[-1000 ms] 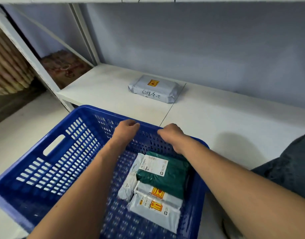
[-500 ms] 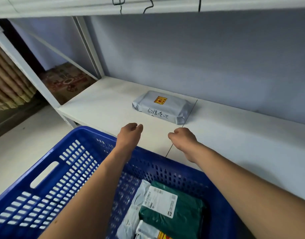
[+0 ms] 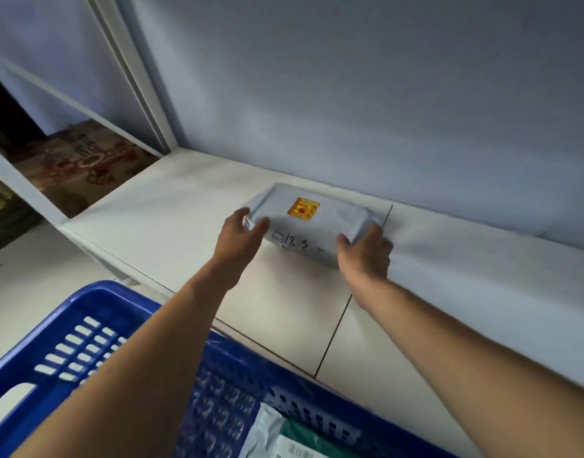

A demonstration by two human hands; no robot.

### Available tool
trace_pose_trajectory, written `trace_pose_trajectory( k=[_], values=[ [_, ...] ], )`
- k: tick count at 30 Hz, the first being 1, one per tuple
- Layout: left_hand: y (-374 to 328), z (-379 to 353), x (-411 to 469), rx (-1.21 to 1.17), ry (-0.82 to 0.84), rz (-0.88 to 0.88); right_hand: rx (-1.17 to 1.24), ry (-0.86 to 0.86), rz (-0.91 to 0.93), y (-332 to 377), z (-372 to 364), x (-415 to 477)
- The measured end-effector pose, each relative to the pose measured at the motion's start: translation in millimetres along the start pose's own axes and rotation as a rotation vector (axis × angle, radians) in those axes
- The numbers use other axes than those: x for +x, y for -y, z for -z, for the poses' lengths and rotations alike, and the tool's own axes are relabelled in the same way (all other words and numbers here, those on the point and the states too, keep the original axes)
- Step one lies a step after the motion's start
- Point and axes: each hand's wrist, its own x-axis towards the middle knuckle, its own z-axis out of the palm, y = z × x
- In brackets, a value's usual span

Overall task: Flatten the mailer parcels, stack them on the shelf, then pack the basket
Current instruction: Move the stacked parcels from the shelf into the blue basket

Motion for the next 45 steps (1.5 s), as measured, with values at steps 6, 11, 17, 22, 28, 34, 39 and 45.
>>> trace_pose_trajectory(
  k=[6, 11, 17, 22, 28, 34, 39, 45],
  values=[
    [-1, -1, 38, 0.029, 0.295, 0.077, 0.003, 0.183, 0.009, -10, -8, 18],
    [5, -9, 39, -0.056, 0.3, 0.147, 0.126, 0.279, -0.028, -15, 3, 22],
    [-4, 8, 10, -0.08, 0.162, 0.236, 0.321, 0.188, -0.08, -17, 26, 0],
    [-8, 52, -50, -0.126, 0.122, 0.257, 0.381, 0.226, 0.001, 8, 49, -52],
    [-1, 108, -135, -0.131, 0.121, 0.358, 0.355, 0.441, -0.014, 9, 68, -128],
    [32, 139, -234, -0.173, 0.086, 0.421, 0.258, 0.533, -0.064, -16, 82, -217],
    [61, 148, -294, -0.122, 0.1, 0.47, 0.191, 0.472, -0.135, -52, 71, -273],
    [101, 158, -329, -0.053, 0.151, 0.526, 0.161, 0.481, -0.236, -95, 66, -311]
  ],
)
